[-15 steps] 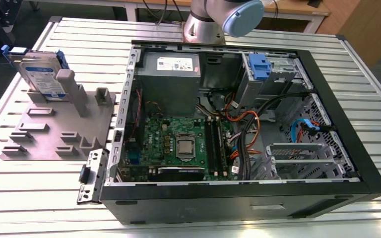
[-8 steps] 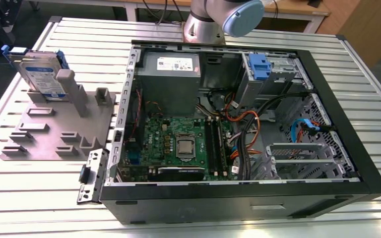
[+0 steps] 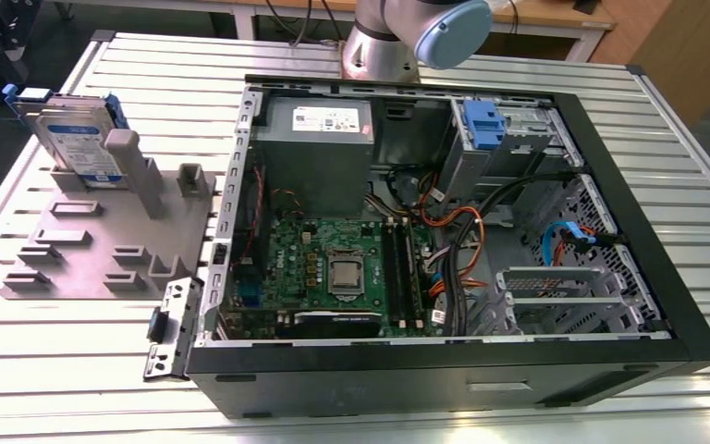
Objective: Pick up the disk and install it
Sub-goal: 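Pick up the disk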
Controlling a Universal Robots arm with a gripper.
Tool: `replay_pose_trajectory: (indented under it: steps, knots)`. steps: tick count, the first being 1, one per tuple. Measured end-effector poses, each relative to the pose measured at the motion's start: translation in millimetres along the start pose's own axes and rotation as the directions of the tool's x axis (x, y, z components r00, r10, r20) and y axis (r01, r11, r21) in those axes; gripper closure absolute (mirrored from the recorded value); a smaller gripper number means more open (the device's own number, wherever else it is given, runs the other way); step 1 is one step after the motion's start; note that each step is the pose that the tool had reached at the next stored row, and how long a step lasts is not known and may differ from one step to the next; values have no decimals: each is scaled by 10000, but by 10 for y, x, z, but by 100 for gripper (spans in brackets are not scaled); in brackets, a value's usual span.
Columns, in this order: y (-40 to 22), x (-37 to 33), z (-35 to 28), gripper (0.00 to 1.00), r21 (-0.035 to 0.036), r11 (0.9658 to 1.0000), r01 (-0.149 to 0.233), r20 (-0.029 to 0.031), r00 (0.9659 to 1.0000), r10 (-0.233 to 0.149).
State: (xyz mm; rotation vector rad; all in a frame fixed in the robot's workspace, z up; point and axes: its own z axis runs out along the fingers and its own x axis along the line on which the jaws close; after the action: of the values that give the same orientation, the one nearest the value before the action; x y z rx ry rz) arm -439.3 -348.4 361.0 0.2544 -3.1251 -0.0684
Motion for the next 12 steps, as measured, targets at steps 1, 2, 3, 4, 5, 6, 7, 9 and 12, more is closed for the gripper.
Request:
replay_pose_trajectory:
  steps: [1,2,3,4,5,6,7,9,12]
  knots:
    - [0,0,0,89,0,10000,1,0,10000,-1]
    - [0,0,0,89,0,10000,1,0,10000,-1]
    - [0,0,0,89,0,10000,4,0,10000,-4]
    - [0,0,0,89,0,10000,14,0,10000,-14]
    - [0,0,0,89,0,10000,26,-1,10000,-26]
    - [0,0,0,89,0,10000,47,-1,10000,-47]
    - [0,0,0,89,0,10000,73,-2,10000,-73]
    - [0,0,0,89,0,9999,155,-6,9999,-155]
    - [0,0,0,89,0,9992,402,-17,9992,-402]
